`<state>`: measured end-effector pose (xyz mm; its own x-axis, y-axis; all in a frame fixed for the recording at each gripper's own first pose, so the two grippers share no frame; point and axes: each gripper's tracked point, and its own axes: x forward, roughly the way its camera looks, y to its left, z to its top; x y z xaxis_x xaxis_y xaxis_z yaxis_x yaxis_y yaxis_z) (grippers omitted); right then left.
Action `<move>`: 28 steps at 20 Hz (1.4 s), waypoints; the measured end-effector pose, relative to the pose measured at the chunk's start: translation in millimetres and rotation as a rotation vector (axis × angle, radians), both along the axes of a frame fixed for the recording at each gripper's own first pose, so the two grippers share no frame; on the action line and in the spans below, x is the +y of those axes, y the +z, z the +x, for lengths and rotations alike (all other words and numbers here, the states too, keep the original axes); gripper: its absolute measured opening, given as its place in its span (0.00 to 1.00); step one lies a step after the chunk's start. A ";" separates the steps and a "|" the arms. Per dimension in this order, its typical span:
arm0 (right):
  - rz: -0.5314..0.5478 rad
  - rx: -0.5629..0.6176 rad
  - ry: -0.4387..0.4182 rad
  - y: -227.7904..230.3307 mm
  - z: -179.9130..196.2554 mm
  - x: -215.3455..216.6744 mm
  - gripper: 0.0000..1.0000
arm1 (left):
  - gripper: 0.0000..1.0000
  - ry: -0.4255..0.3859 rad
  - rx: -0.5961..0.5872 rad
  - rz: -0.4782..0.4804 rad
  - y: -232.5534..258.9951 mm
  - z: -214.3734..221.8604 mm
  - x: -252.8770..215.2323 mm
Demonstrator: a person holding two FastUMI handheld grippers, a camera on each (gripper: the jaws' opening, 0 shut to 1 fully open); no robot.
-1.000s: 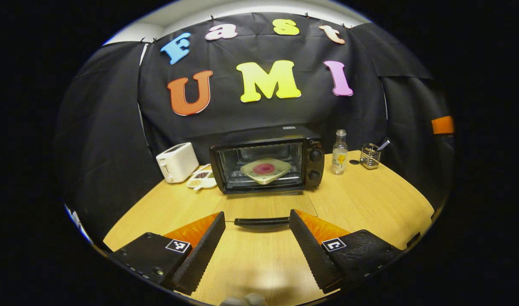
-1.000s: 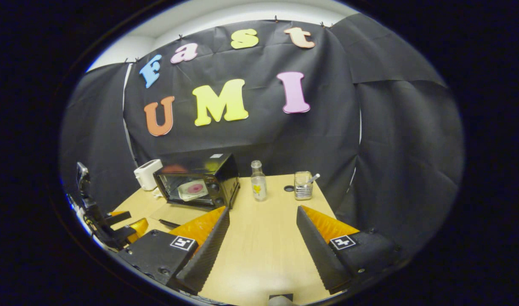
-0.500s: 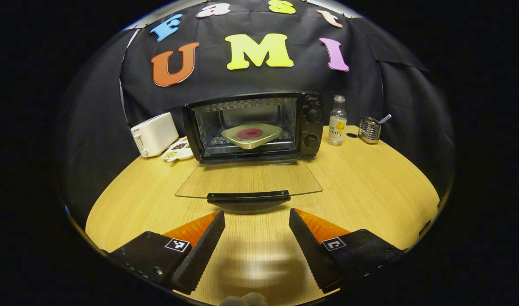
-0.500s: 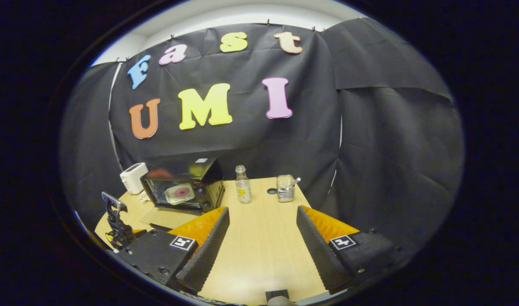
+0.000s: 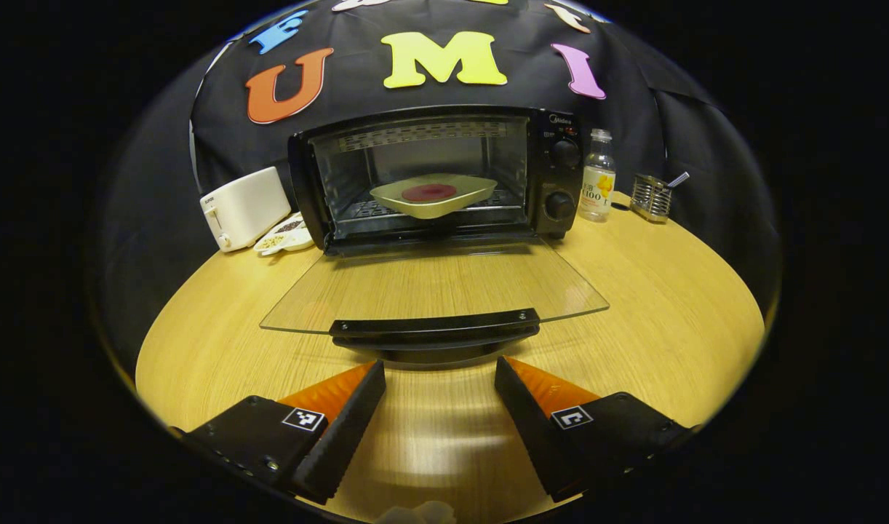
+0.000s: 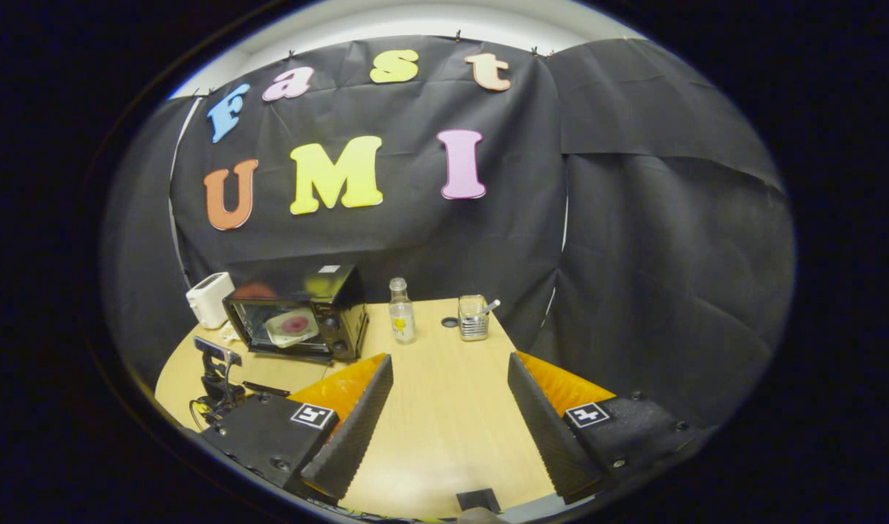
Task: Open the electric oven with the left hand, put the food in, and close the electric oven.
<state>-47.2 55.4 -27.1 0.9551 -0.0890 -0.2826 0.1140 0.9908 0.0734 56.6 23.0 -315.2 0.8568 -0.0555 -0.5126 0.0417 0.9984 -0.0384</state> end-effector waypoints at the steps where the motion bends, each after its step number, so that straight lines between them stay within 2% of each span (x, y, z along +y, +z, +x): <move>1: 0.004 0.003 -0.003 -0.8 -0.1 1.6 1.00 | 0.97 -0.003 -0.011 0.000 1.1 1.7 0.5; 8: 0.027 0.005 -0.023 -2.9 1.0 2.5 1.00 | 0.97 -0.013 -0.006 0.015 6.0 1.0 5.4; 16: 0.061 0.004 -0.023 -10.0 3.1 3.1 1.00 | 0.97 -0.017 -0.074 0.027 44.9 15.0 10.5; 21: 0.074 0.017 -0.032 -16.7 0.8 -2.2 1.00 | 0.97 -0.015 -0.042 0.019 33.8 3.3 7.2; 23: 0.070 0.023 -0.038 -17.7 -0.3 -6.6 0.96 | 0.97 -0.022 -0.036 0.033 27.8 0.2 6.1; 24: 0.069 0.028 -0.039 -18.1 -1.0 -8.1 1.00 | 0.97 -0.022 -0.027 0.034 24.0 1.0 5.4; 26: 0.071 0.035 -0.041 -18.7 -0.2 -10.5 1.00 | 0.97 -0.010 -0.027 0.033 23.1 6.1 6.4; 27: 0.071 0.038 -0.040 -19.3 -0.2 -10.6 0.96 | 0.97 0.000 -0.029 0.036 22.9 8.0 7.7; 28: 0.070 0.038 -0.039 -19.3 0.1 -10.6 1.00 | 0.97 0.001 -0.021 0.036 22.0 7.1 6.3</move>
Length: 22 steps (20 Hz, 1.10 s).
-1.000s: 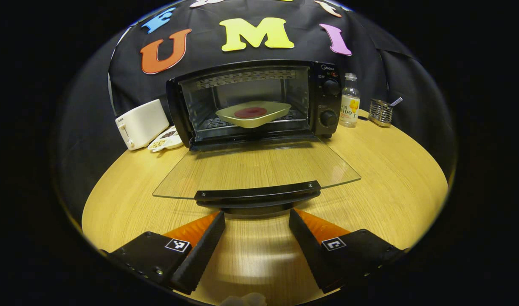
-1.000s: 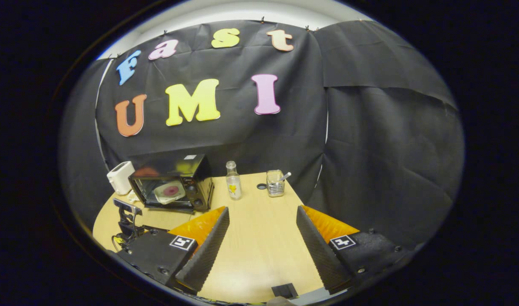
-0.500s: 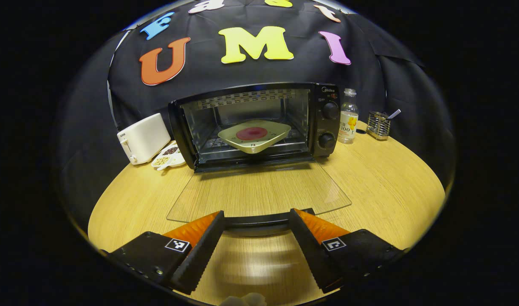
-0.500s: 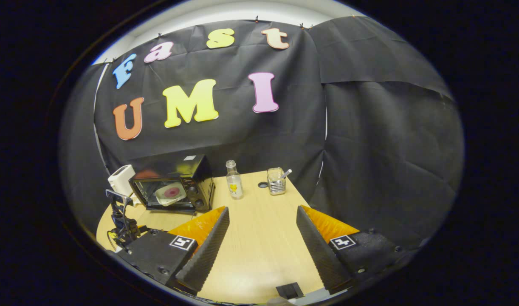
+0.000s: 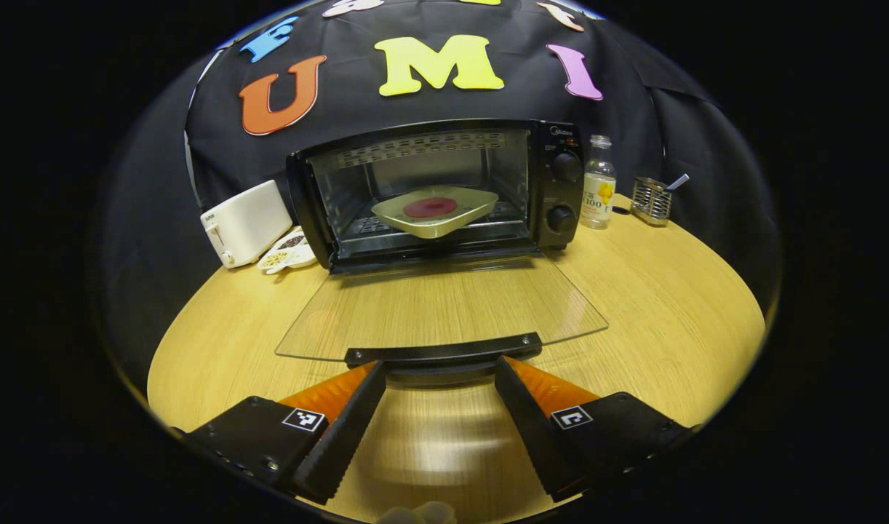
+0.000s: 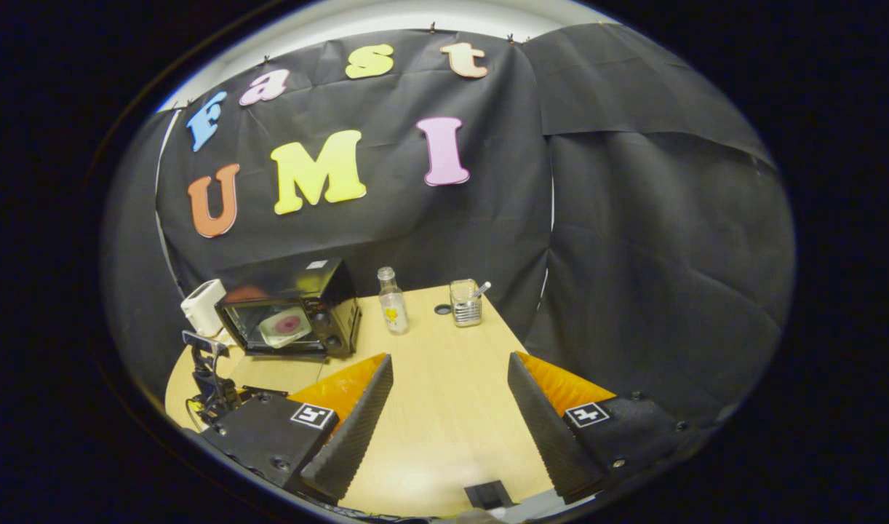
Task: Open the electric oven with the left hand, put the food in, and close the electric oven.
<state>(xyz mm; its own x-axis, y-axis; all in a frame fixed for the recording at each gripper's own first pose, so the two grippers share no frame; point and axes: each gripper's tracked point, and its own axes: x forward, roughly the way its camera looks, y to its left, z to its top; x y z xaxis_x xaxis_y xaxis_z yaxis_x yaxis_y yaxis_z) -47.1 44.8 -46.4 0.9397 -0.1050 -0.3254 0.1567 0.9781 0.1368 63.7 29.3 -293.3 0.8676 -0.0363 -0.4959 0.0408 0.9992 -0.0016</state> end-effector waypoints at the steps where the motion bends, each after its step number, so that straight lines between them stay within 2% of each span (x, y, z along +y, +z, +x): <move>1: -0.001 -0.001 0.001 0.6 0.0 -0.1 1.00 | 0.98 -0.003 -0.010 0.003 2.8 1.3 0.1; 5: 0.005 0.000 0.006 0.0 0.7 -0.1 1.00 | 0.97 -0.004 -0.004 0.000 5.9 1.4 0.7; 6: 0.007 -0.002 0.008 0.6 1.0 -0.1 0.96 | 0.97 -0.003 -0.004 -0.003 7.2 1.5 1.0; 7: 0.008 -0.003 0.006 0.3 2.5 -1.0 1.00 | 0.97 -0.002 -0.006 -0.007 10.1 1.5 0.5; 12: 0.017 -0.012 0.010 2.9 6.1 -1.4 1.00 | 0.96 -0.001 -0.034 -0.020 31.0 4.4 2.9; 13: 0.017 -0.014 0.012 2.8 6.8 -1.5 0.96 | 0.96 0.001 -0.048 -0.028 39.9 5.4 3.3; 14: 0.017 -0.016 0.013 3.0 8.0 -1.2 0.96 | 0.96 0.002 -0.067 -0.033 50.3 10.8 5.0; 15: 0.020 -0.017 0.016 2.2 8.8 -0.9 1.00 | 0.96 0.005 -0.091 -0.036 63.0 14.9 6.4; 16: 0.023 -0.018 0.016 2.6 9.7 -0.9 0.96 | 0.96 0.005 -0.119 -0.039 77.2 21.3 6.7; 18: 0.030 -0.022 0.015 2.0 12.3 -1.8 1.00 | 0.96 0.006 -0.158 -0.050 101.3 33.7 3.7; 20: 0.039 -0.023 0.010 1.1 13.6 -2.5 1.00 | 0.98 0.004 -0.213 -0.016 124.4 51.2 7.2; 22: 0.044 -0.024 0.004 0.8 15.0 -4.4 1.00 | 0.98 0.007 -0.223 -0.022 132.1 70.3 7.9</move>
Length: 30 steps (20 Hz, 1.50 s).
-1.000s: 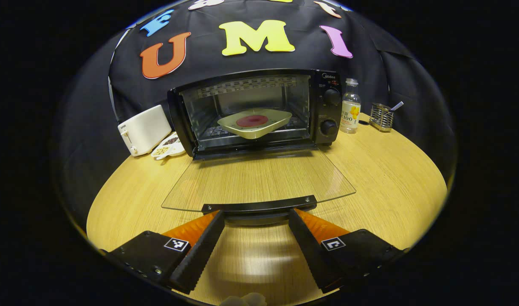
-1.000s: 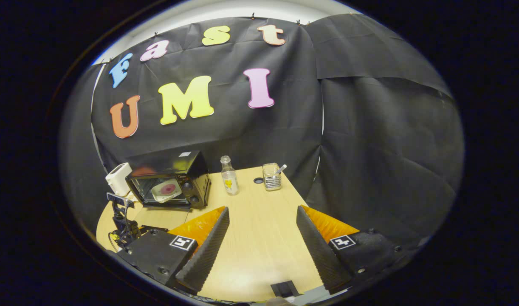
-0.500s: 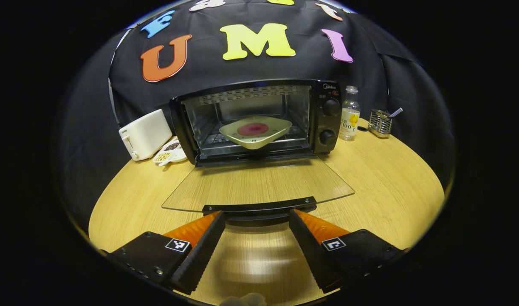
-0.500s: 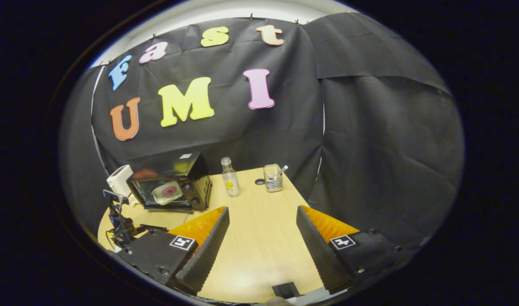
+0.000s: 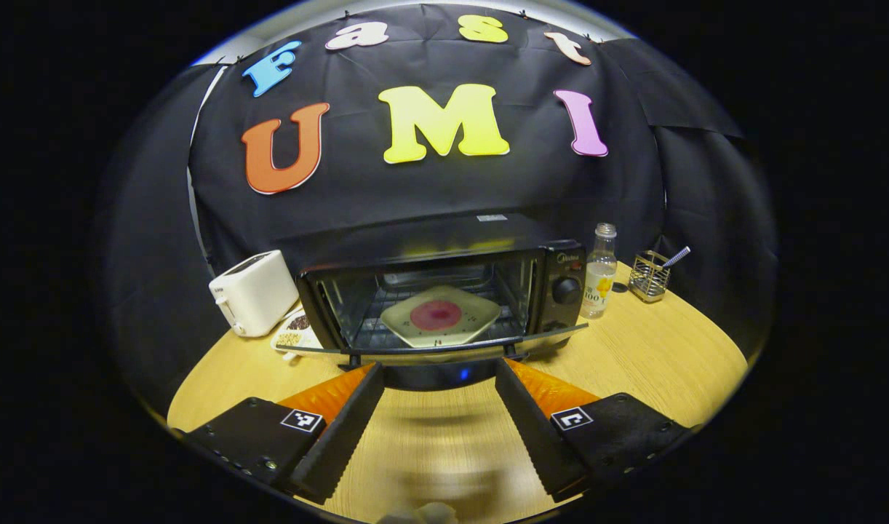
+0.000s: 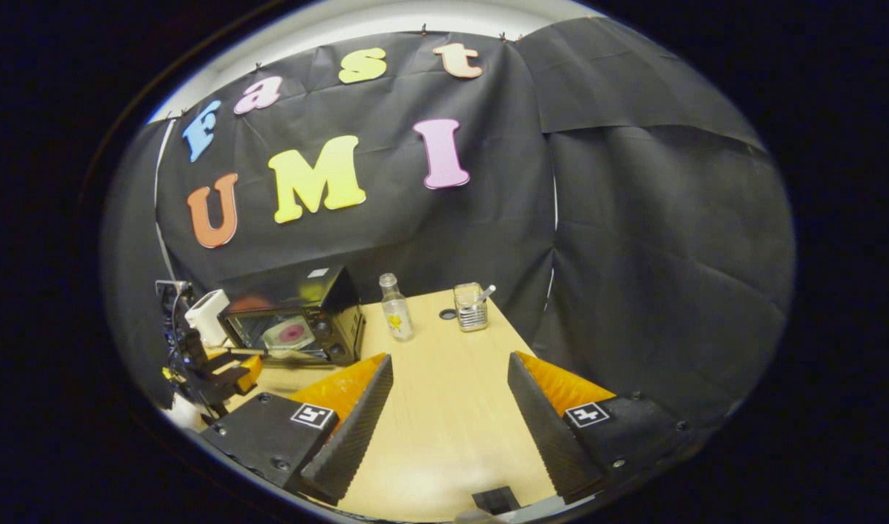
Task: Open the electric oven with the left hand, put the food in, and close the electric oven.
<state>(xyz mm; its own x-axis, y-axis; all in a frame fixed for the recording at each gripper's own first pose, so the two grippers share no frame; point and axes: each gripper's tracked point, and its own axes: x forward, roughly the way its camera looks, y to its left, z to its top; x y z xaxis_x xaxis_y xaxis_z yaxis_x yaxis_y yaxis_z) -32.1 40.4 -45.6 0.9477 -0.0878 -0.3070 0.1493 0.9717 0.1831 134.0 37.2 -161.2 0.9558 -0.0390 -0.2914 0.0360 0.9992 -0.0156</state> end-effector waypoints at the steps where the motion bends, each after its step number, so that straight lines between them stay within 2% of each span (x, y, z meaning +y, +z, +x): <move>1: 0.001 -0.002 -0.005 -0.2 0.3 -1.1 1.00 | 0.99 0.008 -0.003 -0.008 5.4 9.5 1.7; 5: 0.000 -0.019 -0.021 5.4 0.1 -4.6 1.00 | 0.97 0.024 -0.040 -0.018 24.0 24.0 6.8; 11: -0.023 -0.039 -0.024 14.4 -1.6 -3.6 1.00 | 0.97 0.019 -0.065 -0.020 37.1 10.3 7.7; 15: -0.044 -0.106 -0.012 45.5 0.7 3.6 1.00 | 0.97 0.010 -0.126 -0.072 81.9 -17.6 8.5; 18: -0.063 -0.176 0.014 79.6 1.6 12.9 1.00 | 0.96 0.035 -0.203 -0.055 132.0 -48.0 24.4; 19: -0.070 -0.203 0.018 92.8 3.1 14.3 0.96 | 0.96 0.035 -0.228 -0.065 149.7 -57.9 26.9; 22: -0.077 -0.284 0.037 133.4 2.3 22.3 1.00 | 0.96 0.041 -0.293 -0.065 199.4 -86.5 39.2; 23: -0.075 -0.308 0.044 146.1 2.5 25.0 0.96 | 1.00 0.043 -0.307 -0.062 208.9 -95.7 40.9; 25: -0.076 -0.341 0.053 161.8 2.5 26.1 0.96 | 0.96 0.049 -0.326 -0.074 228.2 -112.0 44.9; 26: -0.083 -0.348 0.057 168.5 3.2 26.0 0.96 | 0.96 0.051 -0.331 -0.081 235.6 -119.7 46.1; 27: -0.091 -0.356 0.060 173.9 3.9 26.2 1.00 | 0.96 0.059 -0.337 -0.081 241.2 -126.6 49.9; 28: -0.101 -0.366 0.062 178.8 3.4 26.8 0.96 | 1.00 0.064 -0.341 -0.075 245.8 -130.4 53.7; 30: -0.113 -0.377 0.074 184.8 3.1 32.2 0.96 | 0.96 0.077 -0.354 -0.064 251.8 -139.3 56.7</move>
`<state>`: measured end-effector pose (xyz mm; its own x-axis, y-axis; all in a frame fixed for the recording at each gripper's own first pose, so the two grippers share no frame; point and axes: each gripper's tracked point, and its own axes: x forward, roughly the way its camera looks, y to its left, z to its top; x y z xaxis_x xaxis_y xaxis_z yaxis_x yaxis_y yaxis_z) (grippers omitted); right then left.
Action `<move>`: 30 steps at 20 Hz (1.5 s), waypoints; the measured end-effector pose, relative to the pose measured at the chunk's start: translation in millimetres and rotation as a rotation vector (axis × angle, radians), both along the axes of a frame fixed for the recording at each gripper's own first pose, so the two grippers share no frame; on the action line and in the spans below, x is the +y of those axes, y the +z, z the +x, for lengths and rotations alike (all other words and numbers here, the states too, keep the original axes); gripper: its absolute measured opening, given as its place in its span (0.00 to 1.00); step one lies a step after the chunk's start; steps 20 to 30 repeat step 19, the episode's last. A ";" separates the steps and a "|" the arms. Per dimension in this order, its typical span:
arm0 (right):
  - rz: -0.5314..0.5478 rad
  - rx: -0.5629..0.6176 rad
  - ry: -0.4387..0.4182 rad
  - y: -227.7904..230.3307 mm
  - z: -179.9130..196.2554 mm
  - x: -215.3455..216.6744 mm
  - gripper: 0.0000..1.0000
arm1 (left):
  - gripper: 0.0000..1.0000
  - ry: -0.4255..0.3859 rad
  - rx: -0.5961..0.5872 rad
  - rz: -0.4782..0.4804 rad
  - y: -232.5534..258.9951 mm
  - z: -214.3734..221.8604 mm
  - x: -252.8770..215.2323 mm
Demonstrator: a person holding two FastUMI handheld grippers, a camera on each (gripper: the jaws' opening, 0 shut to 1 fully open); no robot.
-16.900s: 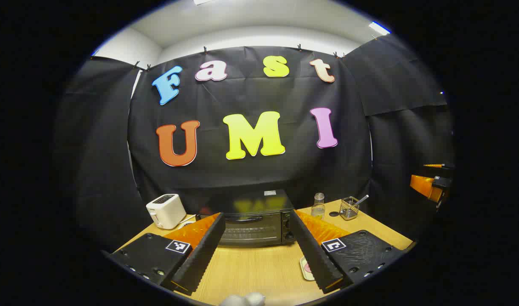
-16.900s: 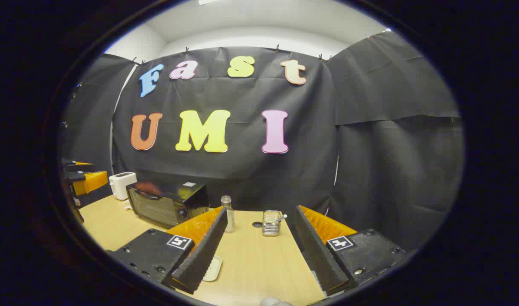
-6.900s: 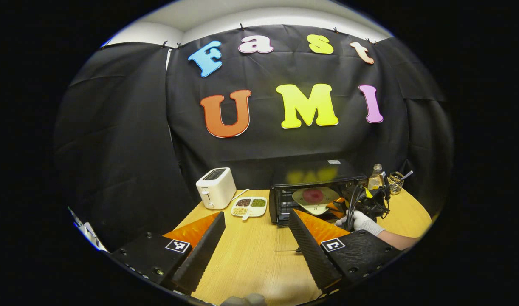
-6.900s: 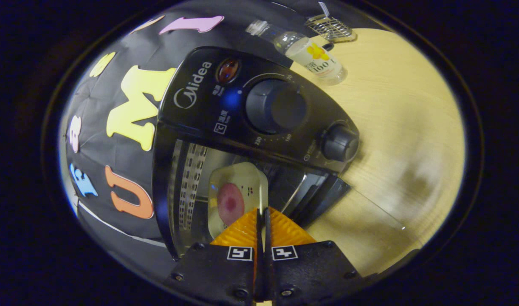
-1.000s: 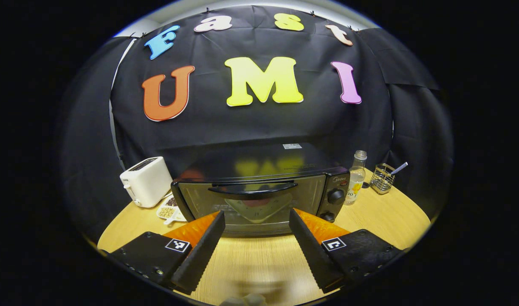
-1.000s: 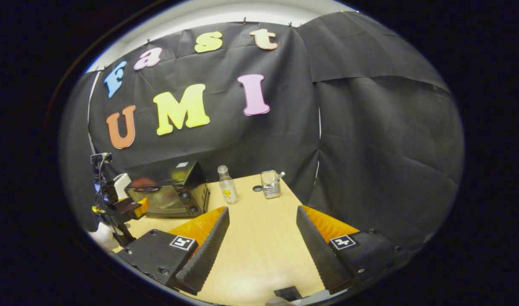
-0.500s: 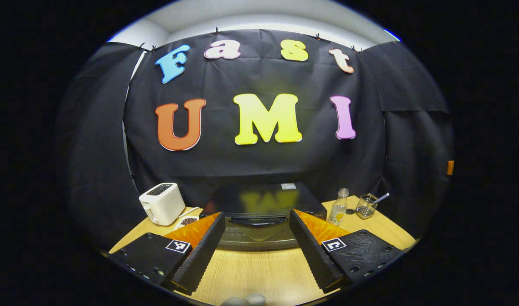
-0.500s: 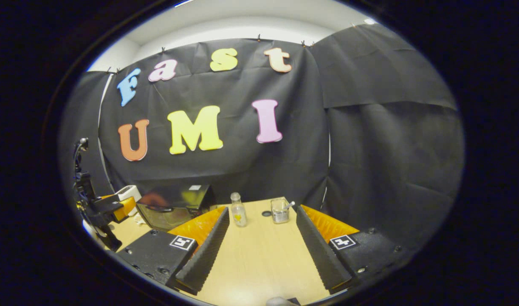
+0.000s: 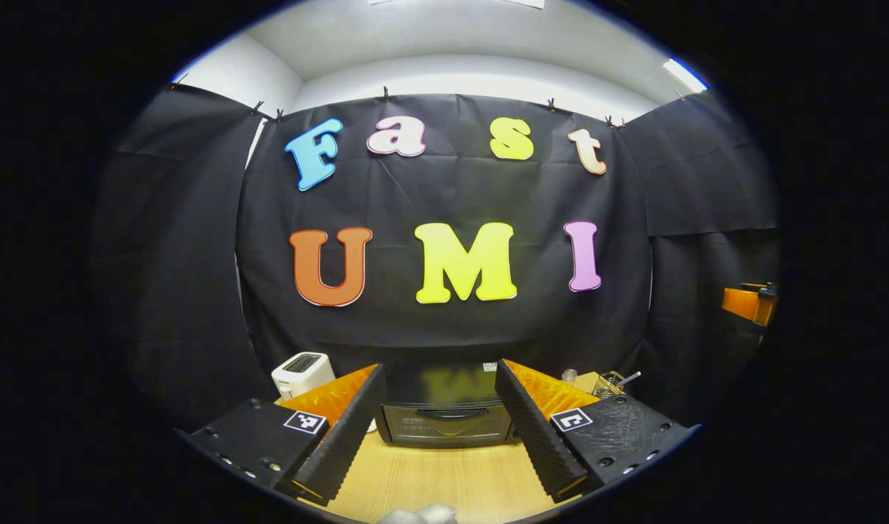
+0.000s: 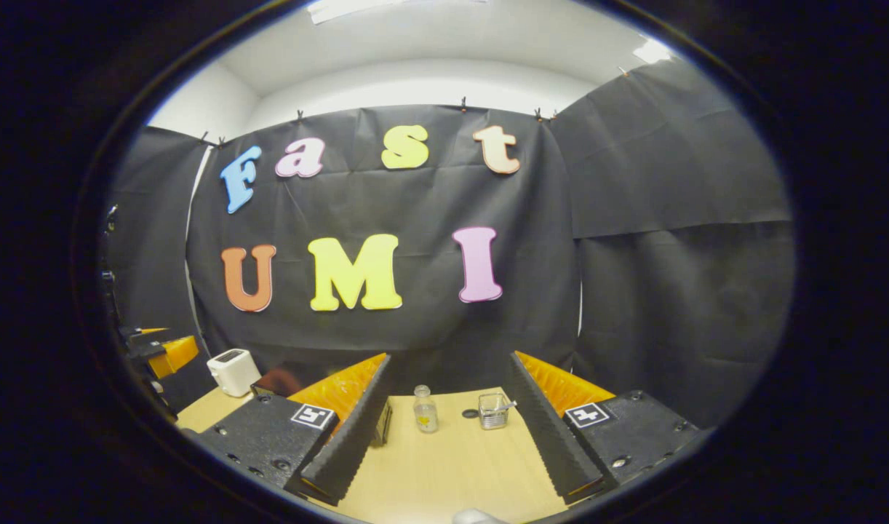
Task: Open the electric oven with the left hand, put the food in, and close the electric oven.
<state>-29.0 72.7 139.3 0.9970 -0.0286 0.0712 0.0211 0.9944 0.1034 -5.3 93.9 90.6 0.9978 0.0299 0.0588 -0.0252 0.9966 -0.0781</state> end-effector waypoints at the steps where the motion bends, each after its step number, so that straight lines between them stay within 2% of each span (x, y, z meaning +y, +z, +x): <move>1: -0.001 0.004 0.010 -2.1 1.0 3.3 0.96 | 0.96 0.000 -0.005 -0.001 1.6 -2.4 -2.1; 2: 0.002 0.014 0.021 -3.7 2.1 6.5 0.96 | 0.96 -0.003 -0.005 -0.004 2.0 -4.7 -3.2; 3: 0.007 0.019 0.029 -5.0 2.8 8.1 1.00 | 0.96 -0.002 -0.005 -0.004 1.6 -6.8 -4.4; 6: 0.008 0.019 0.034 -5.1 4.4 8.4 1.00 | 0.96 0.009 0.000 -0.001 0.7 -7.4 -4.9; 7: 0.003 0.018 0.032 -3.7 4.9 6.9 0.96 | 0.96 0.009 -0.007 0.002 3.9 -7.0 -5.4; 8: -0.007 0.019 0.029 -4.0 5.3 5.3 1.00 | 0.96 0.011 -0.011 0.006 5.4 -6.7 -6.1; 9: -0.014 0.022 0.027 -4.1 6.5 4.3 1.00 | 1.00 0.009 -0.015 0.006 7.6 -7.0 -6.8; 10: -0.016 0.024 0.024 -4.6 7.3 3.1 1.00 | 0.96 0.008 -0.020 0.007 9.7 -6.1 -7.5; 13: -0.009 0.018 0.032 -0.9 8.2 5.2 1.00 | 0.96 0.005 -0.025 0.012 12.1 -4.5 -9.4; 14: -0.011 0.020 0.032 -1.0 8.5 5.7 1.00 | 1.00 0.005 -0.024 0.014 12.1 -4.0 -9.2; 15: -0.016 0.020 0.032 -0.7 9.8 4.7 1.00 | 0.96 0.003 -0.026 0.014 13.0 -3.8 -10.9; 17: -0.019 0.014 0.033 1.4 9.3 4.8 1.00 | 0.96 0.003 -0.028 0.012 13.7 -3.5 -11.9; 18: -0.020 0.012 0.036 2.1 9.6 5.3 1.00 | 0.89 0.003 -0.028 0.011 13.4 -3.0 -11.5; 30: -0.023 0.015 0.035 1.3 10.0 5.5 1.00 | 0.89 0.004 -0.027 0.009 12.8 -2.0 -11.9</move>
